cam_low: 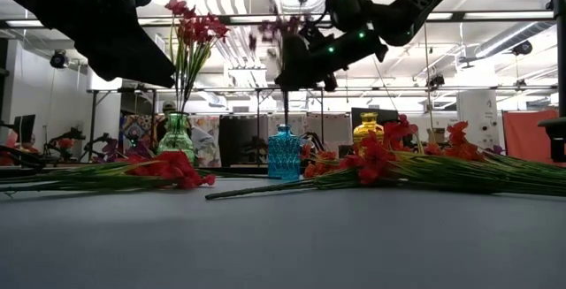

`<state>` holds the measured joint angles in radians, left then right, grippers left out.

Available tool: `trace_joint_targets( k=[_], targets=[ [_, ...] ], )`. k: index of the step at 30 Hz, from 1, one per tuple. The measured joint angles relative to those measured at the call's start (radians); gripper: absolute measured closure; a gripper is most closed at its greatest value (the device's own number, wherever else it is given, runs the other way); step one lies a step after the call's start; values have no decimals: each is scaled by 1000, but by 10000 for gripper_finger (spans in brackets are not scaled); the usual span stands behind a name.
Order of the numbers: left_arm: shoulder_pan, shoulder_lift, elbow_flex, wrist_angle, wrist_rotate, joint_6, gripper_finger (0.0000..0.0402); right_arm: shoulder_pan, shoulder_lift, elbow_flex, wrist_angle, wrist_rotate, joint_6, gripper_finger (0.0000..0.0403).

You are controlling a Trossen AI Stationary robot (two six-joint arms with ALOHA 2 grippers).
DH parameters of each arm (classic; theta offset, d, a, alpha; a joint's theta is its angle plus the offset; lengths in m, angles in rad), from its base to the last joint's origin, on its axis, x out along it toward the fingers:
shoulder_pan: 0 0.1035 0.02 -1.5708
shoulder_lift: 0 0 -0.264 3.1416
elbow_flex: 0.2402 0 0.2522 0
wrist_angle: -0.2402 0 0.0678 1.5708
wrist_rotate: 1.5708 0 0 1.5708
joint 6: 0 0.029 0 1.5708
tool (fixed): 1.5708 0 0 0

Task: Sort flowers into vase by color
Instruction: Put the bottom left violet flower into the blue vase, then put the bottom left orange flower into the yellow vase

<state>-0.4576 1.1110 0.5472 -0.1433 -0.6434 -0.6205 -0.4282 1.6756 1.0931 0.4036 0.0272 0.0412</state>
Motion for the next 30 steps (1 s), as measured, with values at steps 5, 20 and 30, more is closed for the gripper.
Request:
trace_joint_targets(
  k=[5,20,30],
  targets=[
    [0,0,0,0,0,-2,217,0,0,0,-52,0,0,258],
    [0,0,0,-51,0,-76,217,0,-110,14,-369,0,17,132],
    [0,0,0,17,-1,-68,217,47,-259,14,-619,-2,64,123]
  ],
)
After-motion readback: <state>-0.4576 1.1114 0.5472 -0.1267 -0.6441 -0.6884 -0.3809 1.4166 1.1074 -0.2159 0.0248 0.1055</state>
